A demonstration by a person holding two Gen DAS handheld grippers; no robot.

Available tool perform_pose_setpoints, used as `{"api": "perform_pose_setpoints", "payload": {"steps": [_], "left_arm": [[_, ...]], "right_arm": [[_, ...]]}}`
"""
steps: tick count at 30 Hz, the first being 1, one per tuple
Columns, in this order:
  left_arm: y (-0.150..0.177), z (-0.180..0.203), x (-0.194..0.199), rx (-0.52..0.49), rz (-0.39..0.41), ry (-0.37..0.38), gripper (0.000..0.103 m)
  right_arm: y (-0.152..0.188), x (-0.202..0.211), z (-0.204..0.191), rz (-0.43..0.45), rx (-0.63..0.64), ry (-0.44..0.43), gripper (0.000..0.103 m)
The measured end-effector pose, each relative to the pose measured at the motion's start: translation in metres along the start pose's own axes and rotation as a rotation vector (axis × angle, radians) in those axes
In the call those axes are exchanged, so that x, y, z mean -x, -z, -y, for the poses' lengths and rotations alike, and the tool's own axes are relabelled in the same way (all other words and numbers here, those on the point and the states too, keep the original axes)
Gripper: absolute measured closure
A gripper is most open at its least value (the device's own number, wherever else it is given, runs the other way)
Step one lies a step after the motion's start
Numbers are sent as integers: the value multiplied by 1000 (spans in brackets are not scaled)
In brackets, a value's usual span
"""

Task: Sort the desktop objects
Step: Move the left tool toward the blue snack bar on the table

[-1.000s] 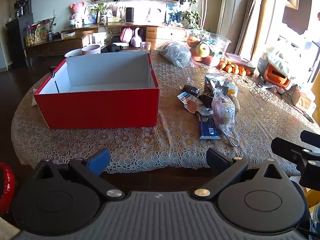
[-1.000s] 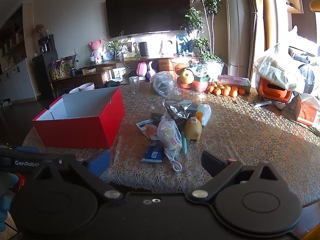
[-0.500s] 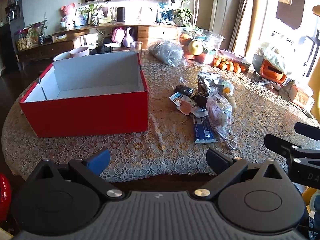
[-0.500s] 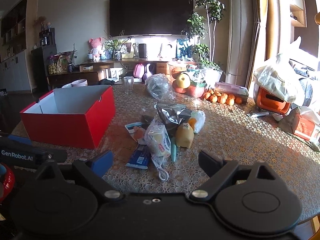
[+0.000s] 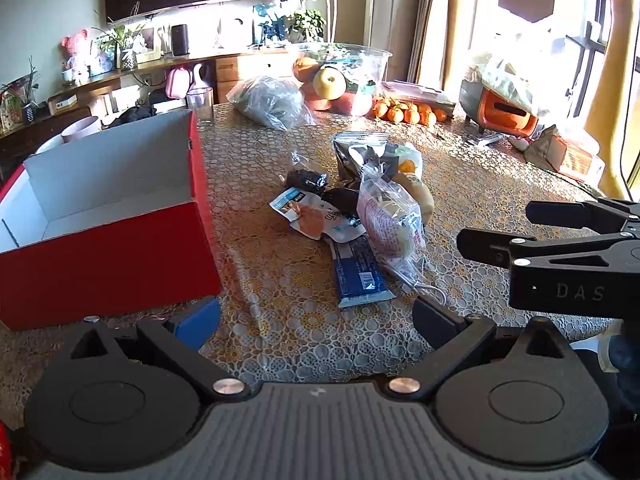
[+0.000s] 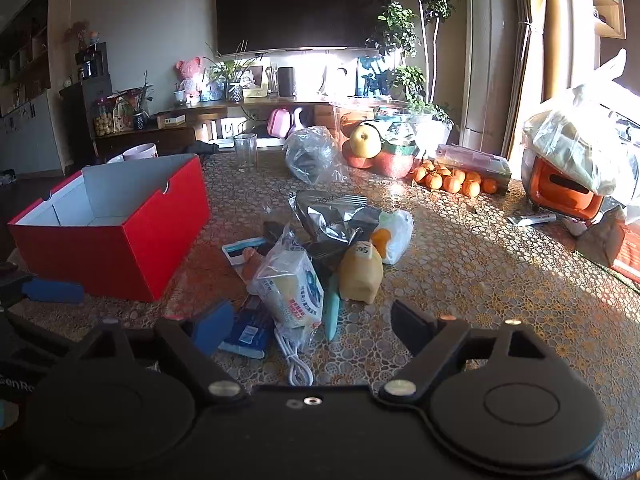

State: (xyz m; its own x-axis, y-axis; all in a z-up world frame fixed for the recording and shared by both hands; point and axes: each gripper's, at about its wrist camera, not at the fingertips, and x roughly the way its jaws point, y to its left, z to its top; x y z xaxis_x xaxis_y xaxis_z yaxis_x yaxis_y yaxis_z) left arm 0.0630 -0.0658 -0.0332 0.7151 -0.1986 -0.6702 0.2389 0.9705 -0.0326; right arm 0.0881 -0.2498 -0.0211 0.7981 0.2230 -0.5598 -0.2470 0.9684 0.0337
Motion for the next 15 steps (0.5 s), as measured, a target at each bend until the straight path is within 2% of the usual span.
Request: {"api": "perform_pose_setpoints", "payload": {"steps": [10, 15], "left_arm": [[0, 7, -43, -12, -11, 14, 0], [1, 6, -61, 4, -29, 13, 1]], "right_arm": [[-9, -36, 0, -36, 58, -47, 17], [-12, -59, -2, -67, 69, -61, 21]]}}
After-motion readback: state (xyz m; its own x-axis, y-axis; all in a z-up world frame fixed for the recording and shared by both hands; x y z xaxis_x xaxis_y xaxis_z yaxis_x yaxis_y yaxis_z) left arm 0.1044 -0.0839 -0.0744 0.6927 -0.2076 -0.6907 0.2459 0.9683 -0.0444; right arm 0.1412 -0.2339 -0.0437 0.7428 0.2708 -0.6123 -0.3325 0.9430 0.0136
